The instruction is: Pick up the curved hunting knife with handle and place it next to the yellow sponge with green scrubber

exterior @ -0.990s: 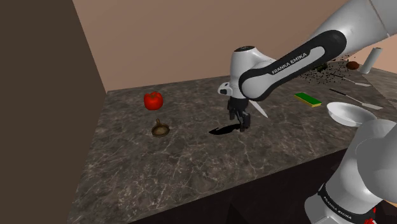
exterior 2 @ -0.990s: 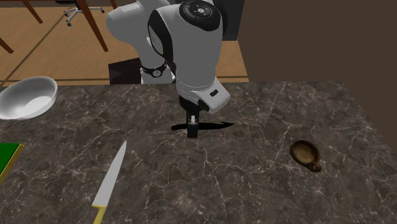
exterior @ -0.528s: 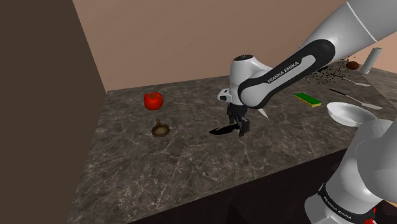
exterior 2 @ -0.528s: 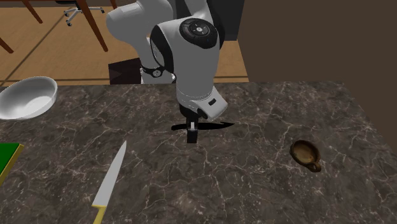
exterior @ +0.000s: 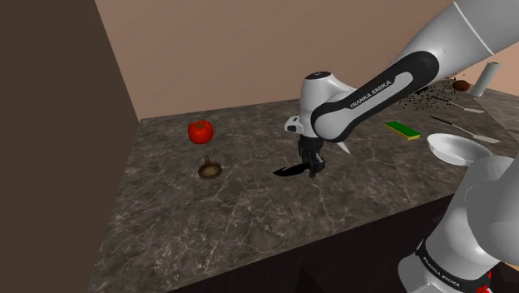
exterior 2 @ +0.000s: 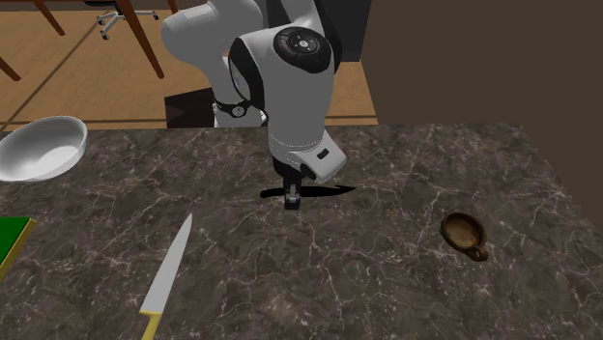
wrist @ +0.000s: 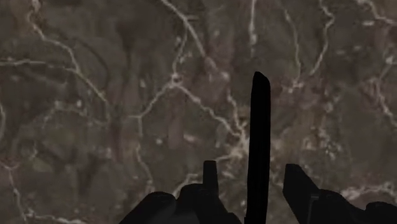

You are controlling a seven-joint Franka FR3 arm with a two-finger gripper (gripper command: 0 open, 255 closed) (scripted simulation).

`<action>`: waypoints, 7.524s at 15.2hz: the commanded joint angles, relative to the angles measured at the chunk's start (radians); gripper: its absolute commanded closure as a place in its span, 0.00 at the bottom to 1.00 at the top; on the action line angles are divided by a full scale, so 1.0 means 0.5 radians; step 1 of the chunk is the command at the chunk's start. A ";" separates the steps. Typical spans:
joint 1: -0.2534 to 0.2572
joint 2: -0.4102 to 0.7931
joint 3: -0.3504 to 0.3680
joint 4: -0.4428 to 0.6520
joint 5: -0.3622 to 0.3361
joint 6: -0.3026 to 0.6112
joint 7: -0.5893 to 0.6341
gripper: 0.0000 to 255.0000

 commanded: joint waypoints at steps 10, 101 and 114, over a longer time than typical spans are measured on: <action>-0.003 -0.056 0.001 0.027 0.000 -0.077 -0.004 1.00; -1.716 1.685 -1.396 2.075 1.269 -0.637 -3.499 1.00; -1.734 1.749 -1.352 2.023 1.321 -0.531 -3.528 1.00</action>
